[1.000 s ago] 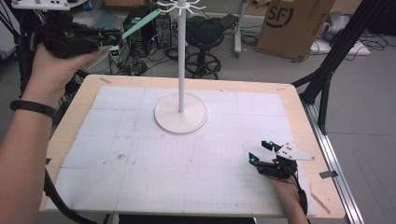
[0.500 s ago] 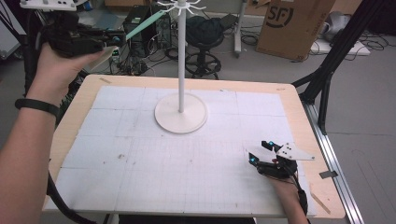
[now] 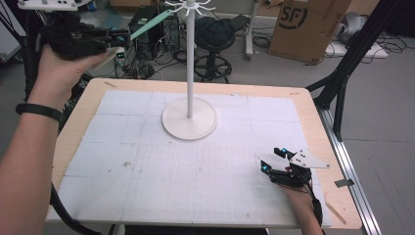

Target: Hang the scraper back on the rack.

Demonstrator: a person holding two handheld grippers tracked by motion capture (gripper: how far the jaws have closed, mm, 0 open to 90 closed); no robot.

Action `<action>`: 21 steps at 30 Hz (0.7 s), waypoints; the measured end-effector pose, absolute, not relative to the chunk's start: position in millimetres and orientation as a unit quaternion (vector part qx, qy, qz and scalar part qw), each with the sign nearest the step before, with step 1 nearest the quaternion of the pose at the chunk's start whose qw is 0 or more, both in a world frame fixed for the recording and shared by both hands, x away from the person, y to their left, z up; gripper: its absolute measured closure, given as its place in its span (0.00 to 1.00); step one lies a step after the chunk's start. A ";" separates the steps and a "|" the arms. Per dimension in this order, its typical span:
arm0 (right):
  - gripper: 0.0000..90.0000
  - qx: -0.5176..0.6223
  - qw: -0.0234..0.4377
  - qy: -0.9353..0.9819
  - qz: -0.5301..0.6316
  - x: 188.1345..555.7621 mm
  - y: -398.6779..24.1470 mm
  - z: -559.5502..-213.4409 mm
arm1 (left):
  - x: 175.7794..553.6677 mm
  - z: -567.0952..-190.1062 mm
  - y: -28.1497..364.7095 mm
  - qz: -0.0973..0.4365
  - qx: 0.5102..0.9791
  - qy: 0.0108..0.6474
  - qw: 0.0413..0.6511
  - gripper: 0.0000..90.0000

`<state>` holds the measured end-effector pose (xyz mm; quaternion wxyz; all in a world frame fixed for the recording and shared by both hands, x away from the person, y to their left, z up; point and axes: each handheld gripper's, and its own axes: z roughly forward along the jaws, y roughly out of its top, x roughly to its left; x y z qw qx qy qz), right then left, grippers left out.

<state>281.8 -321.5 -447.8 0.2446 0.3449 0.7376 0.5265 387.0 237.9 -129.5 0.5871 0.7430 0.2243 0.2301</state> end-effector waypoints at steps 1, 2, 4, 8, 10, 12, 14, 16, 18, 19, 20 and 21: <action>0.28 0.345 0.245 0.738 0.526 281.7 -321.6 -447.7 | 386.3 -128.7 241.4 0.229 0.739 0.225 0.593 0.89; 0.28 0.345 0.245 0.738 0.526 281.8 -321.6 -447.8 | 386.5 -128.4 242.5 0.231 0.740 0.223 0.592 0.89; 0.28 0.345 0.244 0.737 0.527 281.8 -321.6 -447.7 | 386.6 -128.4 242.7 0.232 0.738 0.226 0.592 0.89; 0.28 0.346 0.245 0.738 0.526 281.6 -321.4 -447.7 | 390.7 -130.5 240.6 0.229 0.741 0.226 0.590 0.89; 0.28 0.346 0.244 0.737 0.526 281.6 -321.5 -447.7 | 392.5 -131.8 238.2 0.230 0.744 0.225 0.585 0.89; 0.28 0.346 0.244 0.737 0.527 281.7 -321.5 -447.8 | 394.1 -132.9 236.4 0.229 0.744 0.227 0.585 0.89; 0.28 0.345 0.244 0.737 0.527 281.8 -321.6 -447.7 | 395.0 -133.4 235.3 0.228 0.746 0.225 0.583 0.89; 0.28 0.345 0.244 0.737 0.527 281.7 -321.5 -447.8 | 395.6 -133.8 234.5 0.228 0.747 0.225 0.582 0.89; 0.28 0.345 0.244 0.737 0.527 281.7 -321.5 -447.7 | 396.0 -134.3 233.2 0.228 0.747 0.226 0.583 0.89; 0.28 0.345 0.244 0.737 0.527 281.7 -321.5 -447.7 | 396.2 -134.3 233.0 0.229 0.748 0.224 0.581 0.89; 0.28 0.345 0.244 0.738 0.527 281.6 -321.5 -447.7 | 396.4 -134.5 232.5 0.228 0.749 0.224 0.581 0.89; 0.28 0.345 0.244 0.738 0.526 281.6 -321.4 -447.7 | 396.5 -135.0 231.8 0.227 0.749 0.224 0.580 0.89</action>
